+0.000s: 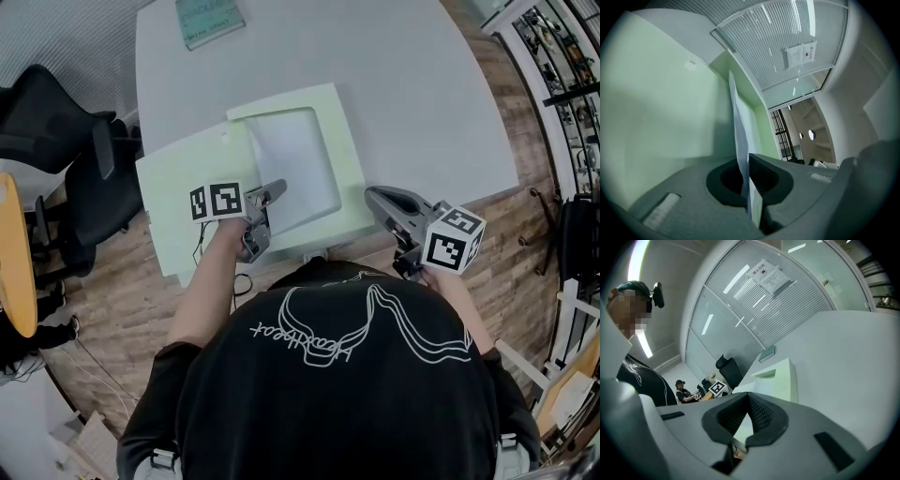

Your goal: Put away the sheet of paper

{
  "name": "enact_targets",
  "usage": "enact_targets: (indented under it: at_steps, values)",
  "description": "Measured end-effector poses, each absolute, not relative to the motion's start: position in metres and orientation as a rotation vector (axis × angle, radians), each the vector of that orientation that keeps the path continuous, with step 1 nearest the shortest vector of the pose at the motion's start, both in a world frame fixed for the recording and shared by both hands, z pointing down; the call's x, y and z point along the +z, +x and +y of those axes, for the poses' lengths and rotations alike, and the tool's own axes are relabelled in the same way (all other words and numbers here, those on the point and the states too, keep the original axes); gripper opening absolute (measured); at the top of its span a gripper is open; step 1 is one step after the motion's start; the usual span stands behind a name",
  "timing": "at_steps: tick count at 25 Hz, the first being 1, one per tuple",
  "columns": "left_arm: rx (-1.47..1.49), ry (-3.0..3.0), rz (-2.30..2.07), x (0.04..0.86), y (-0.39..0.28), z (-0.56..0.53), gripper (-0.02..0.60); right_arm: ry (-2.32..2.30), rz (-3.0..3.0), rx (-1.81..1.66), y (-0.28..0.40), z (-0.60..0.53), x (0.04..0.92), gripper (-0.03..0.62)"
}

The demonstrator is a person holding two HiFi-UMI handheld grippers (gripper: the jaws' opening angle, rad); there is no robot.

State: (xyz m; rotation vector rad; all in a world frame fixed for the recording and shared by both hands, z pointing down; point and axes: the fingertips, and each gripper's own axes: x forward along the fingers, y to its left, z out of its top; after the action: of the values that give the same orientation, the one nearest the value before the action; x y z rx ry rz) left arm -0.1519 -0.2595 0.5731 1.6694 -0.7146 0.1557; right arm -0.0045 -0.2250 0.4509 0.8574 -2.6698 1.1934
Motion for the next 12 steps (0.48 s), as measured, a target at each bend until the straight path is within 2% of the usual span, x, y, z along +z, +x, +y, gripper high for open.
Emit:
enact_targets:
  at_steps: [6,7,8,12]
  values:
    - [0.209,1.688,-0.791,0.574,-0.162,-0.258,0.017,0.837,-2.672,1.201,-0.006,-0.22,0.453,0.009]
    - [0.215,1.691,-0.809,0.573,-0.165,-0.258,0.041,0.835,-2.67,1.203,-0.006,-0.219,0.454,0.009]
    - [0.215,1.692,-0.825,0.572,-0.167,-0.258,0.097,0.833,-2.669,1.206,-0.006,-0.218,0.454,0.009]
    - [0.208,1.684,-0.874,0.569,-0.171,-0.258,0.188,0.815,-2.674,1.224,-0.005,-0.218,0.457,0.009]
